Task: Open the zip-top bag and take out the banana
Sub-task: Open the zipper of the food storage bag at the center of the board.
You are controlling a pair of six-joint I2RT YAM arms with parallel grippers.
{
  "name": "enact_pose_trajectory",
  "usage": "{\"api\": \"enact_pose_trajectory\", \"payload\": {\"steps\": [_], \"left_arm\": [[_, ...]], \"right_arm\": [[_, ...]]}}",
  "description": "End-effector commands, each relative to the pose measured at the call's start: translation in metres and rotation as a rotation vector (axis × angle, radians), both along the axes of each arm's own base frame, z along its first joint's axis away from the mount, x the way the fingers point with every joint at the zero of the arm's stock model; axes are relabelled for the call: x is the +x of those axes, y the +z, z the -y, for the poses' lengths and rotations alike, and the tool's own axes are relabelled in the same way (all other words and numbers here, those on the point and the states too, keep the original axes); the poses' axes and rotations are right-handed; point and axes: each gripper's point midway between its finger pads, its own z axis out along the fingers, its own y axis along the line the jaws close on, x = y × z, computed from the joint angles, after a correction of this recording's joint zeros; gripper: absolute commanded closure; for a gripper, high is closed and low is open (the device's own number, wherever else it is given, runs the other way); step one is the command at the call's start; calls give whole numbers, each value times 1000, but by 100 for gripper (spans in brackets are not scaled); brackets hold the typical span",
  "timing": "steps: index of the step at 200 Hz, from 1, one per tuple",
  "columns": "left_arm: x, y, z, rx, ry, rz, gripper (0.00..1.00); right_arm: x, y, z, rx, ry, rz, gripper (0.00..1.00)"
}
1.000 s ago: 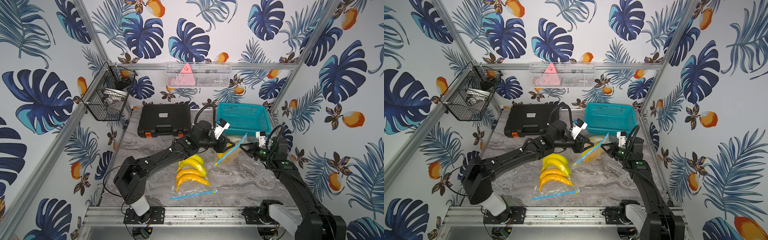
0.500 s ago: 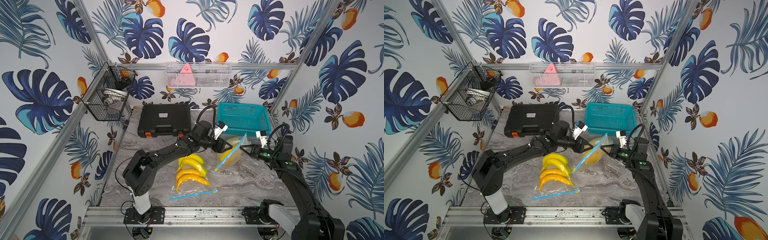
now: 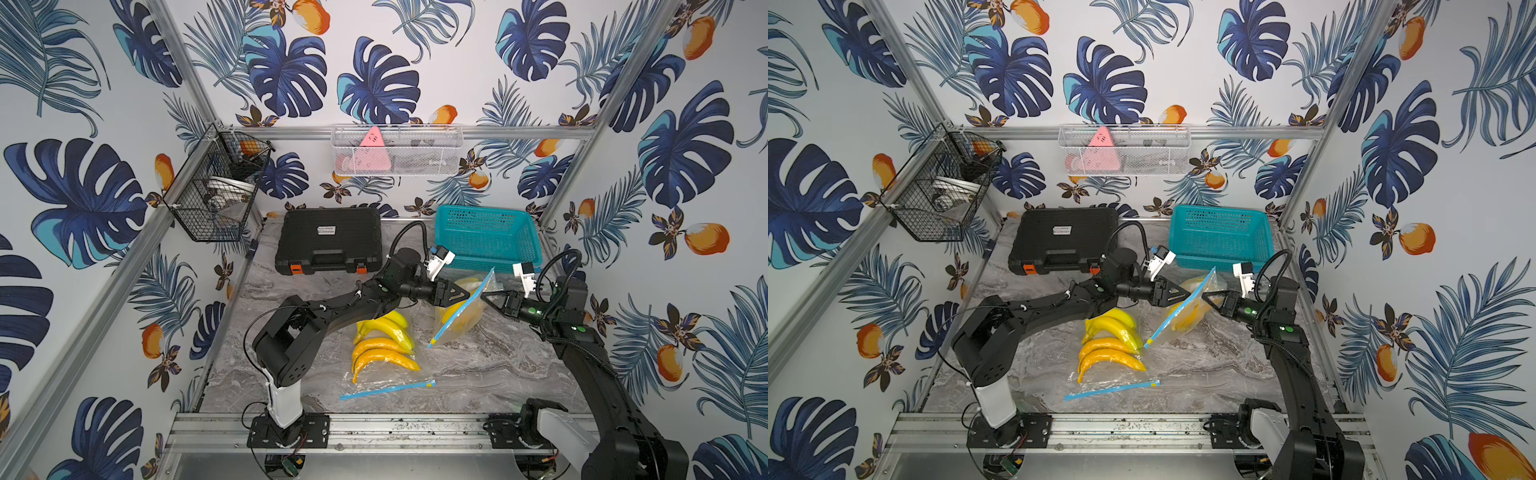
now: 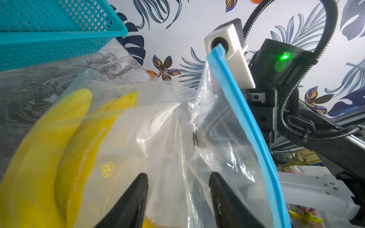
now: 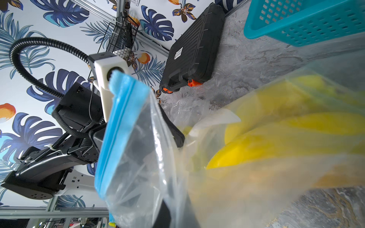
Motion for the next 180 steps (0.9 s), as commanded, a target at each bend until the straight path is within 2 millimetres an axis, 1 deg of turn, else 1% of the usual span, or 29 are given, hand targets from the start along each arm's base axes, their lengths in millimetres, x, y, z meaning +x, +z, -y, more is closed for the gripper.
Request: {"api": "enact_pose_trajectory", "payload": {"steps": [1, 14, 31, 60, 66, 78, 87, 91, 97, 100, 119, 128, 139, 151, 180], "left_arm": [[-6, 9, 3, -35, -28, 17, 50], [-5, 12, 4, -44, -26, 17, 62], [-10, 13, 9, -39, -47, 17, 73], [-12, 8, 13, -35, -51, 4, 95], [-12, 7, 13, -35, -52, -4, 98], [-12, 4, 13, -30, -52, -12, 99], [-12, 1, 11, -17, -44, -12, 96], [-11, -2, 11, -7, -41, -11, 92], [-12, -3, 9, 7, -36, -4, 82], [-12, -4, 8, 15, -35, 2, 79], [-13, -6, 5, 47, -35, 26, 66], [-14, -5, 6, 47, -47, 22, 62], [-16, -5, 8, 42, -57, 8, 54], [-19, -6, 10, 39, -66, -1, 49], [-30, -20, 14, 79, -88, -12, 47]], "right_arm": [[4, 9, 1, -2, -3, 54, 100], [4, 8, 2, -6, -4, 47, 100], [5, 8, 3, -9, -11, 50, 100], [8, 12, 6, -4, -32, 58, 100], [8, 12, 6, -3, -33, 58, 100], [8, 13, 7, 3, -37, 61, 100], [8, 14, 8, 7, -41, 63, 100], [8, 15, 9, 8, -44, 66, 100], [8, 15, 10, 9, -46, 68, 100], [8, 15, 10, 9, -48, 67, 100], [8, 16, 10, 17, -46, 70, 100], [8, 15, 10, 22, -45, 68, 100], [9, 15, 11, 27, -49, 69, 100], [10, 16, 11, 26, -57, 77, 100], [12, 21, 12, 32, -63, 96, 100]]}}
